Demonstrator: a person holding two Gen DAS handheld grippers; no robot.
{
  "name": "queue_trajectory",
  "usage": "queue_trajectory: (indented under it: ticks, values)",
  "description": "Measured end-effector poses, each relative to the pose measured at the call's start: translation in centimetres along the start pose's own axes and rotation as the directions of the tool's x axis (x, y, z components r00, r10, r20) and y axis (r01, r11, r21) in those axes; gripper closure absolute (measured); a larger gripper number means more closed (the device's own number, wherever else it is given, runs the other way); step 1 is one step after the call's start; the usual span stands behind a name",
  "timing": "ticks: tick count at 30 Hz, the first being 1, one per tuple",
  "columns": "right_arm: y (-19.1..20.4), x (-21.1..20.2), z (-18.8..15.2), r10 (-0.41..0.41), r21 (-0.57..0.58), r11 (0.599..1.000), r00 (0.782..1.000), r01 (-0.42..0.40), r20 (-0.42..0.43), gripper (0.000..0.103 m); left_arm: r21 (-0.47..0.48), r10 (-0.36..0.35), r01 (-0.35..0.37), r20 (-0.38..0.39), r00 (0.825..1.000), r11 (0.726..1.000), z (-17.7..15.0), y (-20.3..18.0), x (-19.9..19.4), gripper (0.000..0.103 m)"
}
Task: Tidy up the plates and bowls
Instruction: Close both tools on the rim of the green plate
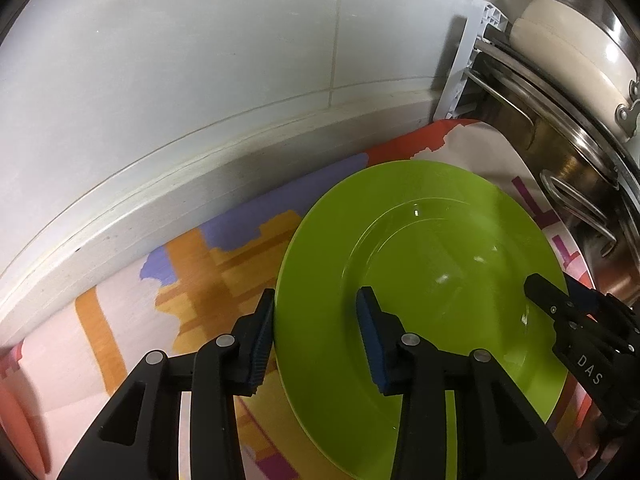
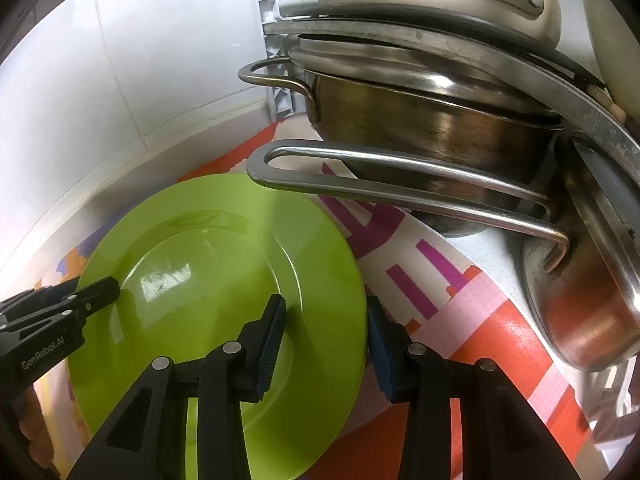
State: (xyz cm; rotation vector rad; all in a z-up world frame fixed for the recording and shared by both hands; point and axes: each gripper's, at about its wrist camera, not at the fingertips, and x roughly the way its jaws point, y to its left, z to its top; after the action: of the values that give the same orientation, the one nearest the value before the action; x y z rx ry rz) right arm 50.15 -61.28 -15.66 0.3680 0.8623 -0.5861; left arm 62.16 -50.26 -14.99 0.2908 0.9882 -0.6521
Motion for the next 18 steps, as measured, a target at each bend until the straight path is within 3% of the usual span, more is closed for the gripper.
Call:
queue_trajectory:
  ticks: [18]
  values:
    - [2.5,-7.4,-1.9,0.018,-0.052,0.998,0.999,-0.016,0.034,0.062,-0.054,0.018,-0.015,0.051,0.999,0.998,-3.8,2.5,-8.5,0.064]
